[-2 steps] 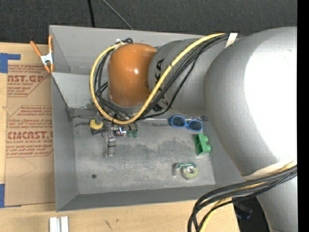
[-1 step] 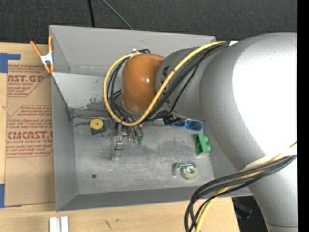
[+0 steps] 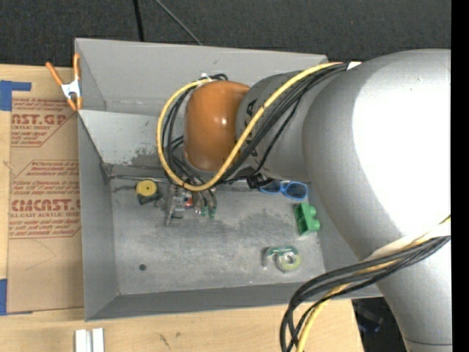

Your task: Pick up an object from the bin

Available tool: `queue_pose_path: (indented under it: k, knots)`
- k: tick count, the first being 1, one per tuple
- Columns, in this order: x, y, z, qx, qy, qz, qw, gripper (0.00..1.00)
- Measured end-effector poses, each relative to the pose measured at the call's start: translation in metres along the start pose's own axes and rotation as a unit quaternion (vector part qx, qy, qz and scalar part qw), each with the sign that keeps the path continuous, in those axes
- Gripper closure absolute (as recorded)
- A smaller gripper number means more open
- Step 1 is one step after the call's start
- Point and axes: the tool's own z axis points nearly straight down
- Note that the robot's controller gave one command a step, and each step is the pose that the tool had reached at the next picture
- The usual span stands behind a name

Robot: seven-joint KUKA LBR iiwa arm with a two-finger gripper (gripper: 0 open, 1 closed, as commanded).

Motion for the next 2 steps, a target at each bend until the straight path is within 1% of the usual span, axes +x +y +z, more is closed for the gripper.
queue_pose_path:
  k: [1, 2]
  knots:
    - [0.005, -0.011, -0.1, -0.001, -0.005, 0.007, 1.0, 1.0]
    - [0.031, -0.002, -0.087, 0.0, 0.0004, 0.008, 1.0, 1.0]
